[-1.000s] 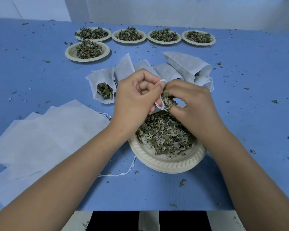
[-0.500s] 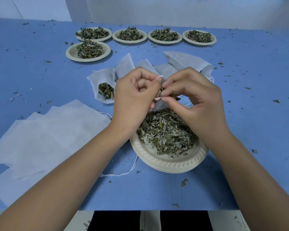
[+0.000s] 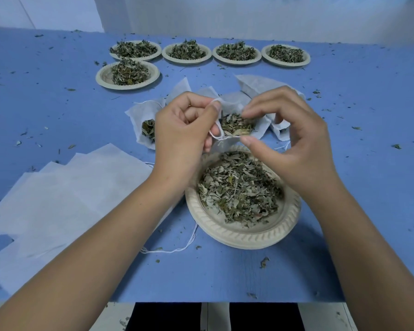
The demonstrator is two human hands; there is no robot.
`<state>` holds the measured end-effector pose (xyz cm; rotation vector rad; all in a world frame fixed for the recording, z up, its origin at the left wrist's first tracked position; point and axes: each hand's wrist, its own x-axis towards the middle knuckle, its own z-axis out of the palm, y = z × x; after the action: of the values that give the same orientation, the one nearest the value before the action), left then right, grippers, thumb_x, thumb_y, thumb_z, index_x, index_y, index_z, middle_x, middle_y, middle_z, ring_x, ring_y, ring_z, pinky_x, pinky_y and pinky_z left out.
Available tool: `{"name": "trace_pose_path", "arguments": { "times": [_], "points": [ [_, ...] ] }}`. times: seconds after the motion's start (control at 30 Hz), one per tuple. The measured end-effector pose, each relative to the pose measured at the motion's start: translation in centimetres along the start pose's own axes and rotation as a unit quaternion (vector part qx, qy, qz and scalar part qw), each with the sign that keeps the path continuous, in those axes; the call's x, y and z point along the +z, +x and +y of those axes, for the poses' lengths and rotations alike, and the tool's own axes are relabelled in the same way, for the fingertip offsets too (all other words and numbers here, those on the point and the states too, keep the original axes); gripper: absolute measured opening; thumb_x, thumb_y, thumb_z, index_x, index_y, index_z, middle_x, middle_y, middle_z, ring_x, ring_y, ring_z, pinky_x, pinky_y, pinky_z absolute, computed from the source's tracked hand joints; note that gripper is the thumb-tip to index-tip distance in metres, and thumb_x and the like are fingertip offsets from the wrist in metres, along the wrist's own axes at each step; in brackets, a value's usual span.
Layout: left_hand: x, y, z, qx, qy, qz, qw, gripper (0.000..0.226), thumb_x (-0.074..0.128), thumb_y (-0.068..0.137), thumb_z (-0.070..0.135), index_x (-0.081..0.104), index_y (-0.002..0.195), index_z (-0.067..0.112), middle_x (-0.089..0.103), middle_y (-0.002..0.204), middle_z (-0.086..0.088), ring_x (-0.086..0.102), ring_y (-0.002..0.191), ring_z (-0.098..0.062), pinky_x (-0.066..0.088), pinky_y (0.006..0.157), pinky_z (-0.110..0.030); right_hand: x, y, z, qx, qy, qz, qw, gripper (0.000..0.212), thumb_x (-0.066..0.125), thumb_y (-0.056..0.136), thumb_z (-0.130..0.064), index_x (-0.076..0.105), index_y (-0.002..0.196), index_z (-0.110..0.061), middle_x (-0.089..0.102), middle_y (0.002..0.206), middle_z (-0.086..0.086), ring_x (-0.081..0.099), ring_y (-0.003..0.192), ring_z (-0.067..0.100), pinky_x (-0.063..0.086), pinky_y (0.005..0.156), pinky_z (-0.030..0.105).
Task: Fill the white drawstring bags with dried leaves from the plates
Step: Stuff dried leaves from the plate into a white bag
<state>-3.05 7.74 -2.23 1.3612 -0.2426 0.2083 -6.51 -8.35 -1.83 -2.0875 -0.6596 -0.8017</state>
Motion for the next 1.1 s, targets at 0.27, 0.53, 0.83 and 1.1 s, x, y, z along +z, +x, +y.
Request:
{"name": "trace_pose_path", "arguments": {
  "times": [0.27, 0.53, 0.83, 1.1],
  "points": [
    [0.2, -0.3, 0.0, 0.002, 0.022, -0.010, 1.000, 0.019, 0.062, 0.093, 0.007, 0.061, 0.075, 0.013, 0.056, 0.046, 0.006, 0.041, 0.036, -0.004, 0.036, 0.039, -0.015, 1.1, -0.3, 0.1, -0.044, -0.052, 0.030, 0.997, 0.013, 0.069, 0.080, 0.007, 0.065, 0.077, -0.005, 0.067, 0.082, 0.002, 0.064, 0.083, 0.013, 0.043, 0.083, 0.040],
    [0.3, -0.4, 0.3, 0.006, 0.017, -0.018, 1.000, 0.018, 0.060, 0.094, 0.006, 0.059, 0.077, 0.012, 0.056, 0.046, 0.006, 0.041, 0.034, -0.005, 0.037, 0.037, -0.016, 0.8, -0.5, -0.2, -0.036, -0.033, -0.007, 0.999, 0.008, 0.058, 0.077, 0.000, 0.054, 0.081, -0.005, 0.068, 0.095, 0.003, 0.058, 0.092, 0.013, 0.031, 0.096, 0.037],
    [0.2, -0.4, 0.3, 0.013, -0.001, -0.008, 1.000, 0.019, 0.060, 0.094, 0.006, 0.059, 0.077, 0.014, 0.056, 0.047, 0.006, 0.041, 0.034, -0.004, 0.037, 0.037, -0.017, 0.9, -0.4, -0.2, -0.029, -0.158, 0.018, 0.987, 0.022, 0.050, 0.084, -0.025, 0.066, 0.081, -0.011, 0.066, 0.090, -0.010, 0.046, 0.112, 0.017, 0.017, 0.098, 0.033],
    [0.4, -0.6, 0.0, 0.042, -0.008, -0.035, 0.998, 0.021, 0.059, 0.094, 0.002, 0.059, 0.077, 0.013, 0.056, 0.047, 0.006, 0.041, 0.033, -0.005, 0.038, 0.037, -0.017, 0.9, -0.3, 0.0, -0.042, -0.163, -0.026, 0.985, 0.021, 0.052, 0.084, -0.022, 0.070, 0.087, -0.012, 0.068, 0.094, -0.012, 0.049, 0.120, 0.020, 0.015, 0.102, 0.036]
  ]
}}
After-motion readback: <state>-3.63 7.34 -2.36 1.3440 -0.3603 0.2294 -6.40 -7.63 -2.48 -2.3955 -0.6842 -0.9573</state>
